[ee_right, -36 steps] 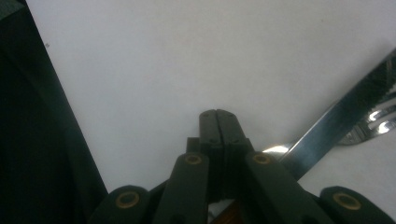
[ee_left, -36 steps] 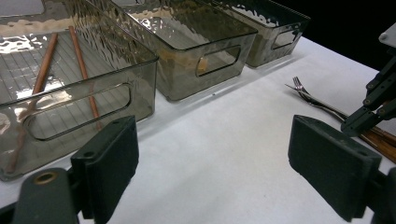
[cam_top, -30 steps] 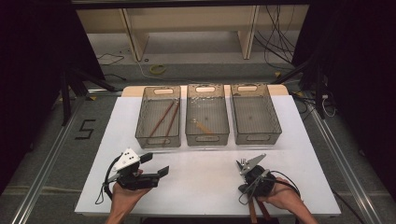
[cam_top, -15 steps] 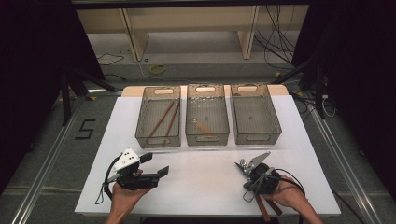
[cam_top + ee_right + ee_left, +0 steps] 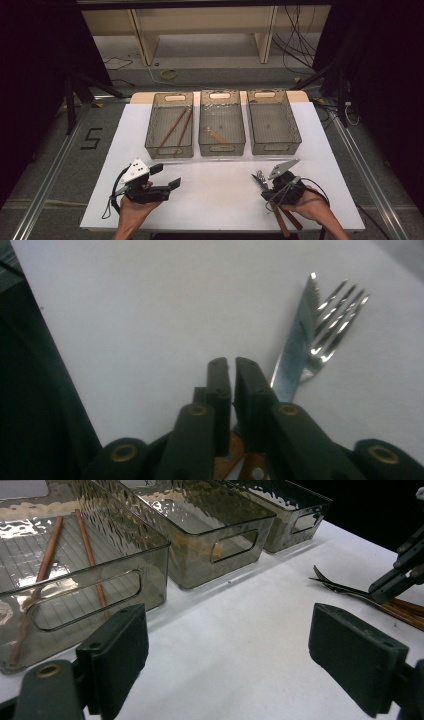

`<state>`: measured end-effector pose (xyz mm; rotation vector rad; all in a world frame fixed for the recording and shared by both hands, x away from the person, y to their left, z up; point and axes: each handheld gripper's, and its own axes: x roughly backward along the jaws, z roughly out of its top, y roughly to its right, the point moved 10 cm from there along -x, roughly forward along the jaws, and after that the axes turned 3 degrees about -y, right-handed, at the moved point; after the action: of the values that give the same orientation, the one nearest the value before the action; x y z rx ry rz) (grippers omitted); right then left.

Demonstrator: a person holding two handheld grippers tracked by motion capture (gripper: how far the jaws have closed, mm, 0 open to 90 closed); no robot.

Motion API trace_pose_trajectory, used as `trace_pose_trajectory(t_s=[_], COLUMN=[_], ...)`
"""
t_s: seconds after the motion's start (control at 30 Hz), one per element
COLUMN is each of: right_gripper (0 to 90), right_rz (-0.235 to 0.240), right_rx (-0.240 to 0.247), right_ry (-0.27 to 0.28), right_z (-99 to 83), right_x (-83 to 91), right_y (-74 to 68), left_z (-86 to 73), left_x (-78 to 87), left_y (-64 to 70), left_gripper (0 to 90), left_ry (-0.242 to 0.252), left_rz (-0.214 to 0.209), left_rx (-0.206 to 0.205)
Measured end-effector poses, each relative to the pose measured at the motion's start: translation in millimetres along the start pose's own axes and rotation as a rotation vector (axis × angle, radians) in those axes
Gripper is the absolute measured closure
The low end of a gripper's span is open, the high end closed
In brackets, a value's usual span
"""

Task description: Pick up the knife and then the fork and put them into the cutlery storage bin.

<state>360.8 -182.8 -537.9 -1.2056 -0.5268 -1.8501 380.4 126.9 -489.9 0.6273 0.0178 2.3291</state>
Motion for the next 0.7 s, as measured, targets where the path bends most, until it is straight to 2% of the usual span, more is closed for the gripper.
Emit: trace_pose_trajectory(t_s=[0.2,0.37,0.53,0.7], right_gripper=[63.8,47.8,42.4,42.6], right_rz=[-0.023,-0.052,-0.087,-0.090], right_rx=[-0.040,-0.090,-0.116,-0.138], right_ry=[0.030,0.033,0.000,-0.028], right_z=[0.9,-3.1,-12.1,-20.3], right_x=[9.1,14.7,17.9,18.6], right_y=[8.0,18.5,25.4,26.4], left_z=[0.2,0.3,0.4,0.5], left_x=[0.1,0.3,0.0,0.0], left_y=[-0.2,-0.3,-0.6,-0.5], left_gripper=[15.7,15.7,15.6,15.6], left_ry=[0.001,0.002,0.004,0.004], left_rz=[0.001,0.001,0.000,0.000], left_rx=[0.000,0.003,0.005,0.007])
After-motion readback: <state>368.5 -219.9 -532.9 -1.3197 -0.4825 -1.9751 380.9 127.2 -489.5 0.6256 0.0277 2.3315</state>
